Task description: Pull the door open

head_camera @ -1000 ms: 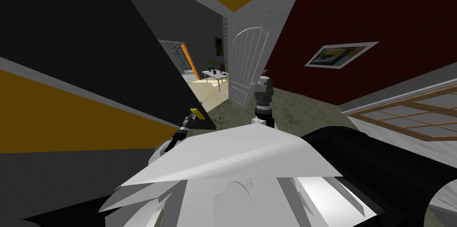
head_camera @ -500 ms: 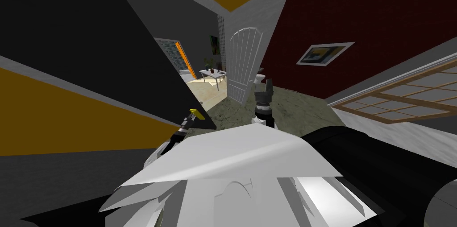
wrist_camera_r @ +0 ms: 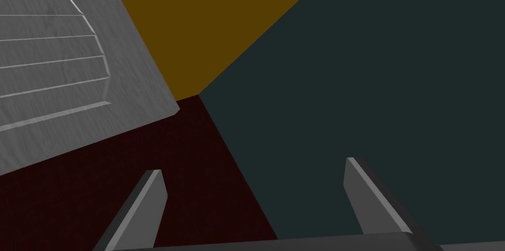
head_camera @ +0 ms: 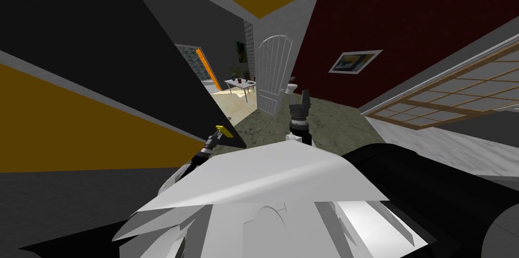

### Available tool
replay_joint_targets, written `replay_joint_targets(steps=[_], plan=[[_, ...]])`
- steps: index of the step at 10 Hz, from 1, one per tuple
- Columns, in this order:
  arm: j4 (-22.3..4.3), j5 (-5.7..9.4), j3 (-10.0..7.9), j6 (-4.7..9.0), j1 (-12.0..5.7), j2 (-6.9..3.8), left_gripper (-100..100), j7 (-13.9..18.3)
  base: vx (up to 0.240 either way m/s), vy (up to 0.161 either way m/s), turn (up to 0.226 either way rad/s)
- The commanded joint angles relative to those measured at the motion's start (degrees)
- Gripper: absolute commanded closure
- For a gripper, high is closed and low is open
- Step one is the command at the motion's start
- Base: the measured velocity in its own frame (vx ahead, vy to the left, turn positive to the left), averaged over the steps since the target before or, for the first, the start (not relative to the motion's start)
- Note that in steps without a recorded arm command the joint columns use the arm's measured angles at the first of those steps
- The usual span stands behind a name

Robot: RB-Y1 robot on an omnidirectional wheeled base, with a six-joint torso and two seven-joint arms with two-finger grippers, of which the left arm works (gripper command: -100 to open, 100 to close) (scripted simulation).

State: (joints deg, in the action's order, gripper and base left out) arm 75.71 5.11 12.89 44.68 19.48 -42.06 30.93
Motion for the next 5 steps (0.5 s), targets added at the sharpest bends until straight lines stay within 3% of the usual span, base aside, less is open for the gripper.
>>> replay_joint_targets(steps=[1,5], plan=[[0.0,0.0,0.0,0.0,0.0,0.0,100,0.0,-0.064,0.037,-0.018],[-1.2,-1.39,1.72,6.46,2.02,-2.65,100,0.7,0.004,0.022,0.1]])
